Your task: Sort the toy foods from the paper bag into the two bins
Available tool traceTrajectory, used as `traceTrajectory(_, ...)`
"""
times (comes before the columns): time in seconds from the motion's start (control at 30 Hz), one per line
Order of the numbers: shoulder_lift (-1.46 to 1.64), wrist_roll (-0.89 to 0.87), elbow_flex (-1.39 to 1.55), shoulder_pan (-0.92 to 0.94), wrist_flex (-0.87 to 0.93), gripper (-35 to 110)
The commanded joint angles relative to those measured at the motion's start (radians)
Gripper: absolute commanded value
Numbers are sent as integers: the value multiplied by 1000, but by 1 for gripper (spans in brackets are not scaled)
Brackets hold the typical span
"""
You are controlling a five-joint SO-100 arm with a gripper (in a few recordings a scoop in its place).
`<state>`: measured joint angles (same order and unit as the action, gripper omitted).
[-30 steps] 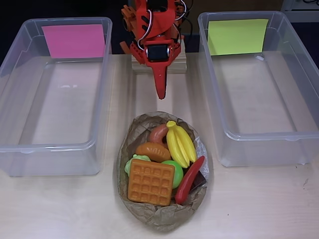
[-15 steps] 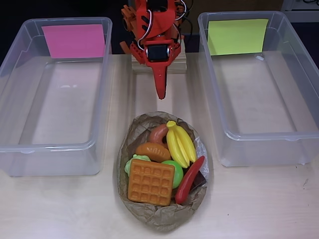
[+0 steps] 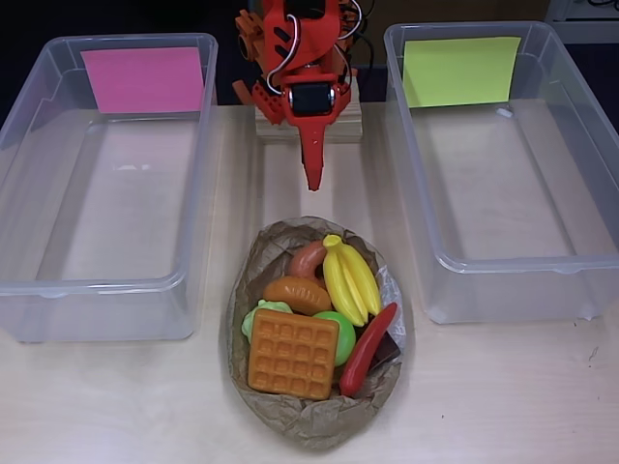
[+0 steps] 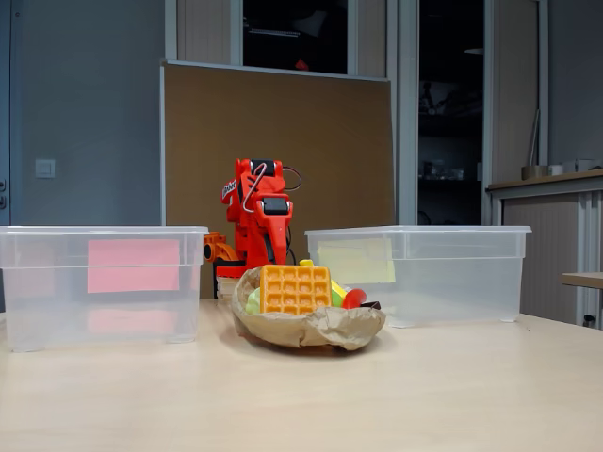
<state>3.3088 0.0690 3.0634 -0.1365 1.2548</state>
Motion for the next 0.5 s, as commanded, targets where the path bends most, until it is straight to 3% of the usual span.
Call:
traceTrajectory(0.0,25,5,-92,-5,29,10)
traceTrajectory(0.23,-32,107,-183,-3,-38,0)
traceTrajectory(0.47,-433,129,-549,-11,-11,0)
